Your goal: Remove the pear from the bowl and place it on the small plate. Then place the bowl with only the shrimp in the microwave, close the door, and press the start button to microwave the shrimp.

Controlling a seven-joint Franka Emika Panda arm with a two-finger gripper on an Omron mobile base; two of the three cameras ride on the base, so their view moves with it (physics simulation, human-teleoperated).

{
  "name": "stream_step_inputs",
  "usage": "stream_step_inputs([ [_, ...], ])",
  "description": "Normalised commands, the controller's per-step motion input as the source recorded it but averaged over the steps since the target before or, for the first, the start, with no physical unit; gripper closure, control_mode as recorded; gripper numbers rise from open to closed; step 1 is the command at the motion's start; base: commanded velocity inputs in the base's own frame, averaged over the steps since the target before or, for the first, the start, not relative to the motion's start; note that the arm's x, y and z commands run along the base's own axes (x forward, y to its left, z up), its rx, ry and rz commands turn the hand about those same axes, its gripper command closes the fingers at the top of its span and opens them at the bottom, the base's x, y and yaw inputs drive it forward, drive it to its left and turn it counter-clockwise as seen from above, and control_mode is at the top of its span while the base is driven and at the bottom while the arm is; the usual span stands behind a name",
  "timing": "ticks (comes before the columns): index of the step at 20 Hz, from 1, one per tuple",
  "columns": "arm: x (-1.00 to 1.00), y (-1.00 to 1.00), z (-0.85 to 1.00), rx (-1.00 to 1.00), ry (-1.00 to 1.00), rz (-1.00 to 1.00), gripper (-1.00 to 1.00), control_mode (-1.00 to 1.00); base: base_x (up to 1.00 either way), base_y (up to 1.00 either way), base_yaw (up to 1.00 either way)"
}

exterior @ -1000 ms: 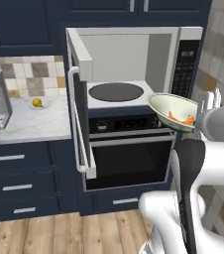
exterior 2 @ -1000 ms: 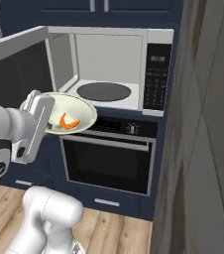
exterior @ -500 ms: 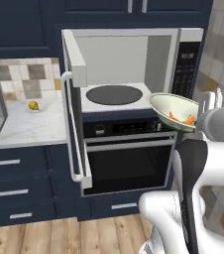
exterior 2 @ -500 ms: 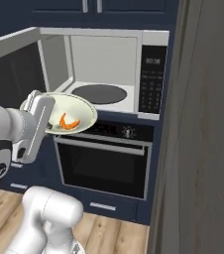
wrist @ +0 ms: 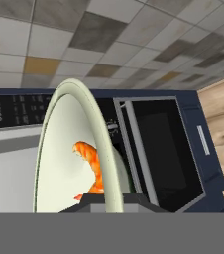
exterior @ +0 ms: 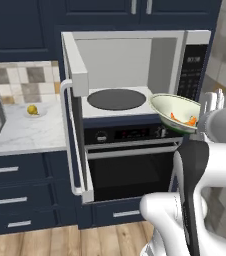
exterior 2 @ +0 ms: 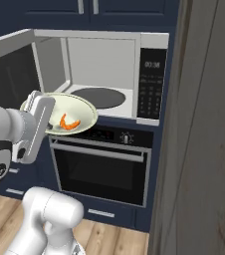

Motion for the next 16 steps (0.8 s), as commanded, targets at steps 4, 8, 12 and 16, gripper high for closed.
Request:
stream_step_inputs([
  [4, 0.00, 0.00, 0.00, 0.00, 0.00, 0.00, 1.00, 1.00, 0.29, 0.00, 0.03],
  [8, 0.00, 0.00, 0.00, 0.00, 0.00, 0.00, 1.00, 1.00, 0.21, 0.01, 0.13],
  [12, 0.00, 0.00, 0.00, 0.00, 0.00, 0.00, 1.00, 1.00, 0.32, 0.05, 0.11],
  [16, 0.00, 0.00, 0.00, 0.00, 0.00, 0.00, 1.00, 1.00, 0.35, 0.00, 0.06],
])
